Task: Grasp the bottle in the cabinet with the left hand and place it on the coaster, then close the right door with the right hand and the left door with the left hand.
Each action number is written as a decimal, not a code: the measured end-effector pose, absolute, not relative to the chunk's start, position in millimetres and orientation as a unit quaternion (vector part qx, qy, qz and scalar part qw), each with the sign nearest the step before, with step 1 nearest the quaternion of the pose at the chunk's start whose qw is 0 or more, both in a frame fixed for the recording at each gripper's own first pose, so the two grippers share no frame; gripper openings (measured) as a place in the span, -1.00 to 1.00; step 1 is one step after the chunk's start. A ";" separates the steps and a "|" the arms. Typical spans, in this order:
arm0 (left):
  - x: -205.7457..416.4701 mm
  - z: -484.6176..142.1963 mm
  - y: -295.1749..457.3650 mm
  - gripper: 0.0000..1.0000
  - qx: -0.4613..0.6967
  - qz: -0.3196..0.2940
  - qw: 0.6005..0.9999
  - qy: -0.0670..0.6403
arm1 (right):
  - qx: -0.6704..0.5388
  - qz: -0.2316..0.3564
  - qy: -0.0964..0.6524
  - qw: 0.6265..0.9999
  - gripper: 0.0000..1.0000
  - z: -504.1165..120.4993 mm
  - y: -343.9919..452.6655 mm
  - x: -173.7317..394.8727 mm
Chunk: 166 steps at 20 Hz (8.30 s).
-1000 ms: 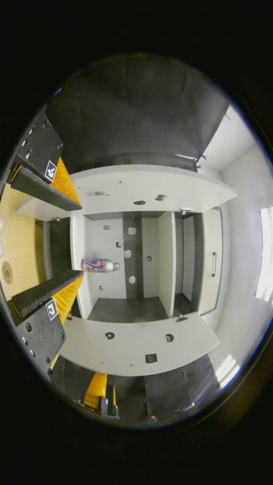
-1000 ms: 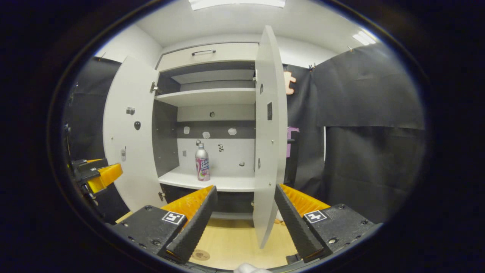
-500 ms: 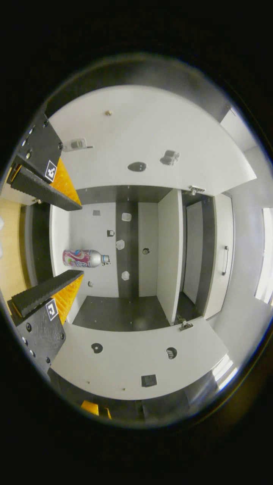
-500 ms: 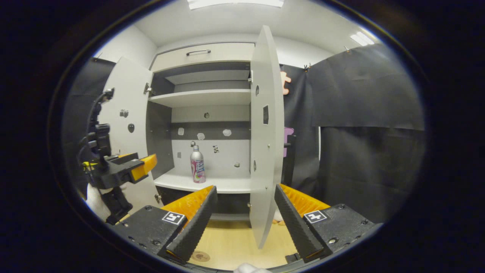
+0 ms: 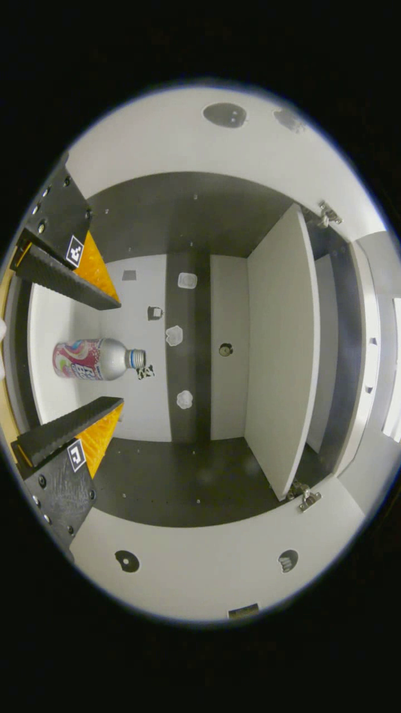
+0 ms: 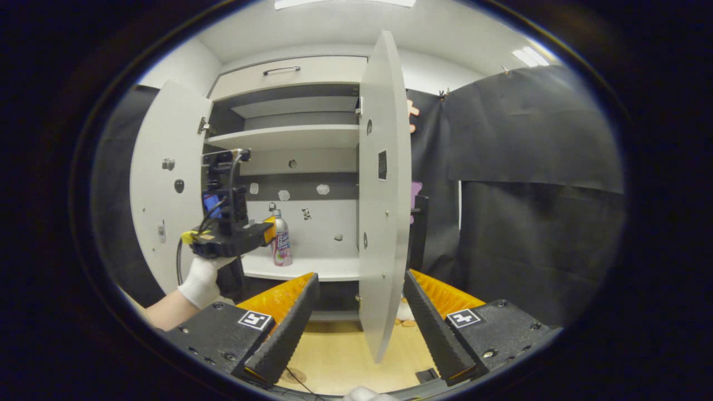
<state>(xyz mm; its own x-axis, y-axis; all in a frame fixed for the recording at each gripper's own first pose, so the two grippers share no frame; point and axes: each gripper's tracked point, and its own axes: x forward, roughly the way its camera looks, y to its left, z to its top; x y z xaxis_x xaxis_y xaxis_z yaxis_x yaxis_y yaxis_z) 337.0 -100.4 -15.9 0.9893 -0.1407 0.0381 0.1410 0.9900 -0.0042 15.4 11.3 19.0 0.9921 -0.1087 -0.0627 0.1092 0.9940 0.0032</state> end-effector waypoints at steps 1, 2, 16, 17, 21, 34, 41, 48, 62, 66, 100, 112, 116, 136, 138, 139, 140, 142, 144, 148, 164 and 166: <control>348.7 -21.5 -104.0 0.91 -0.002 -0.070 0.997 -0.014 | 0.003 -0.054 0.033 0.998 0.98 17.7 11.8 15.3; 360.2 -28.3 -106.6 1.00 -0.002 -0.068 0.998 -0.010 | 0.002 -0.055 0.036 0.998 0.98 16.4 12.0 15.8; 424.8 -85.3 -113.8 0.57 0.007 -0.053 0.998 0.043 | 0.000 -0.063 0.078 0.995 0.99 -12.2 2.1 33.1; 422.3 -81.1 -111.9 0.55 0.008 -0.056 0.998 0.036 | 0.003 -0.062 0.075 0.995 0.99 -10.1 1.8 33.4; 392.8 -52.2 -107.7 0.53 0.018 -0.069 0.997 0.004 | 0.005 -0.054 0.069 0.996 0.98 -5.9 5.3 33.3; 220.2 6.1 -109.9 0.60 0.035 -0.130 0.989 -0.054 | 0.008 -0.036 0.040 0.998 0.99 -3.3 5.7 14.7; 144.8 -37.9 -115.0 0.53 0.021 -0.153 0.987 -0.043 | 0.015 -0.039 0.041 0.998 0.99 -15.5 -2.6 -1.4; 106.3 -123.8 -107.6 0.54 -0.014 -0.157 0.987 -0.010 | 0.010 -0.046 0.058 0.997 0.99 -30.5 -9.7 -14.3; 42.7 -306.4 -141.3 0.54 0.008 -0.235 0.971 0.048 | -0.018 -0.055 0.095 0.994 0.99 -44.1 -19.7 -19.5; 41.4 -345.0 -138.6 0.54 0.003 -0.231 0.971 0.067 | -0.020 -0.054 0.107 0.993 0.99 -49.1 -15.5 -19.2; 52.4 -194.0 -138.5 0.96 0.043 -0.249 0.967 -0.030 | 0.036 -0.050 0.110 0.992 0.99 -82.2 -20.4 -30.4; 27.5 -11.7 -127.8 0.96 0.023 -0.213 0.975 -0.052 | 0.060 -0.067 0.028 0.996 0.93 -39.4 -71.7 -41.8; 21.2 2.5 -91.3 0.96 0.010 -0.137 0.990 -0.011 | 0.063 -0.061 -0.001 0.996 0.99 -16.2 -117.8 -34.5; -41.3 -13.1 -63.5 0.96 0.027 0.075 0.996 0.051 | 0.044 0.103 0.024 0.993 0.99 28.0 -164.7 117.9; -37.4 -12.2 -64.5 0.94 0.028 0.063 0.997 0.047 | 0.037 0.129 0.037 0.990 0.99 21.9 -139.9 115.6; -33.4 -12.3 -62.9 0.94 0.028 0.057 0.997 0.045 | 0.025 0.128 0.045 0.990 0.99 18.0 -131.7 113.9; -31.8 -15.0 -61.8 0.94 0.026 0.052 0.997 0.048 | 0.009 0.116 0.044 0.992 0.89 16.9 -131.2 116.6; -22.6 -15.6 -53.9 0.94 0.014 0.040 0.998 0.051 | -0.006 0.094 0.032 0.995 0.94 20.1 -135.5 115.8; -14.8 -12.3 -41.0 0.94 0.014 0.034 0.998 0.046 | -0.002 0.082 0.037 0.996 0.94 19.2 -131.1 114.9; -4.2 -10.6 -21.5 0.95 0.020 0.021 0.999 0.041 | 0.004 0.064 0.045 0.997 0.94 18.0 -117.0 109.6; -9.6 -23.3 40.6 0.95 0.030 0.004 0.999 0.040 | 0.020 0.090 0.057 0.994 0.94 5.3 16.9 118.7; -9.5 -24.8 48.0 0.94 0.026 0.004 0.999 0.040 | 0.020 0.100 0.062 0.993 0.95 1.8 32.5 117.9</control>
